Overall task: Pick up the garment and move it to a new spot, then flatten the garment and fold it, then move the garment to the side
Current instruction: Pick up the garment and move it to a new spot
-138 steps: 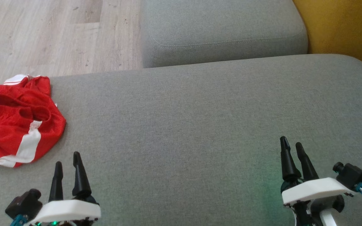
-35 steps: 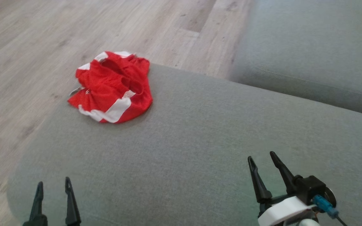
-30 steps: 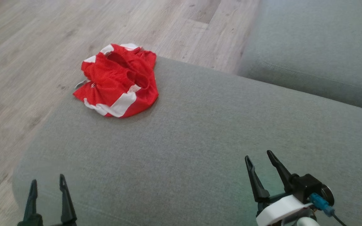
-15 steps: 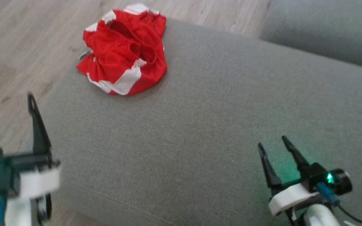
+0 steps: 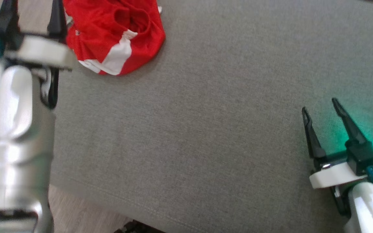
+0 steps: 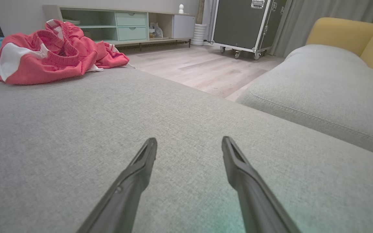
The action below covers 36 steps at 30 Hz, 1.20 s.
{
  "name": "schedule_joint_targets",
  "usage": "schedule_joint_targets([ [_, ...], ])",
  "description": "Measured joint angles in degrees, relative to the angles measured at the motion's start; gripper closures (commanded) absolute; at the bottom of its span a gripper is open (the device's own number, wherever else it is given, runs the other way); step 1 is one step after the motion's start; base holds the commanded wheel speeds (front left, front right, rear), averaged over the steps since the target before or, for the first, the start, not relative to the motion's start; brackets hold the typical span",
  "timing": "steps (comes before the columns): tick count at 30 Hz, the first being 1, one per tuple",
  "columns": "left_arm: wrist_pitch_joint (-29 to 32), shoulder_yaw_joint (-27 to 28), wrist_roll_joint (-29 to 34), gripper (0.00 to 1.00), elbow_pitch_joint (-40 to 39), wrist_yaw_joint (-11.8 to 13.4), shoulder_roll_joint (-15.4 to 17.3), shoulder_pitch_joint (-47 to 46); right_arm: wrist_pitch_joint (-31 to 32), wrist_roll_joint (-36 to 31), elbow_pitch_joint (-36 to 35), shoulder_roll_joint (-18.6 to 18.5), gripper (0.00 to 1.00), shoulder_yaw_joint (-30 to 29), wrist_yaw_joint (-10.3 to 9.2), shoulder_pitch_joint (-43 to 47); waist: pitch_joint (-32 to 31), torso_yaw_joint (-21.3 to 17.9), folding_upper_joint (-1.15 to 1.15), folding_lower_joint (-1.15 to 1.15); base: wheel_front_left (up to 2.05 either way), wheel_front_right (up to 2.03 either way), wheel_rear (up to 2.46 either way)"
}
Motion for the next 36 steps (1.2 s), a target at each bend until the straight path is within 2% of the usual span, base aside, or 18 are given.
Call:
schedule_joint_targets([
  [4, 4.19, -2.67, -1.15, 0.0, 12.13, -1.22, -0.31, -7.86, -0.01, -0.47, -2.48, -1.12, 0.0, -0.18, 0.0, -1.14, 2.88, -1.19, 0.0, 0.0, 0.0, 0.0, 0.0],
  [9, 8.42, -7.89, -2.65, 0.0, 24.36, -1.93, -1.38, -11.51, -0.02, -0.86, -4.9, -2.53, 0.0, -0.62, 0.0, -1.3, 5.41, -2.7, 0.0, -0.01, 0.0, 0.0, 0.0],
  [17, 9.66, -15.33, -8.59, 0.0, 32.84, -1.92, -1.15, -12.71, -0.34, -0.88, -6.17, -3.41, 0.0, -0.29, 0.0, -2.74, 7.37, -3.83, 0.0, -0.02, 0.0, 0.0, 0.0],
  [18, 9.47, -16.17, -8.9, 0.54, 33.44, -1.92, -0.81, -12.79, -0.34, -0.88, -6.2, -3.42, 0.0, -0.14, 0.0, -2.97, 7.51, -3.99, 0.0, -0.02, 0.0, 0.0, 0.0],
  [19, 8.87, -16.85, -9.54, 1.0, 33.82, -1.92, -0.48, -12.89, -0.34, -0.88, -6.24, -3.42, 0.0, -0.08, 0.0, -3.22, 7.69, -4.12, 0.0, -0.02, 0.0, 0.0, 0.0],
  [27, 2.11, -22.56, -14.35, 1.0, 33.33, -1.92, 0.98, -15.95, -0.34, -0.88, -5.88, -2.68, 0.0, -0.3, 0.0, -3.52, 6.62, -4.94, 0.0, -0.02, 0.0, 0.0, 0.0],
  [30, 1.02, -25.91, -16.53, 1.0, 31.18, -1.92, 1.69, -16.97, -0.34, -0.77, -5.04, -0.92, 0.0, 0.4, 0.0, -3.62, 4.63, -5.81, 0.0, -0.02, 0.0, 0.0, 0.0],
  [36, 0.53, -34.16, -20.27, 1.0, 23.51, -1.92, 6.06, -20.19, -0.34, 0.66, -4.09, 3.47, 0.0, 1.86, 0.0, -5.54, -0.44, -9.76, 0.0, -0.03, 0.0, 0.0, 0.0],
])
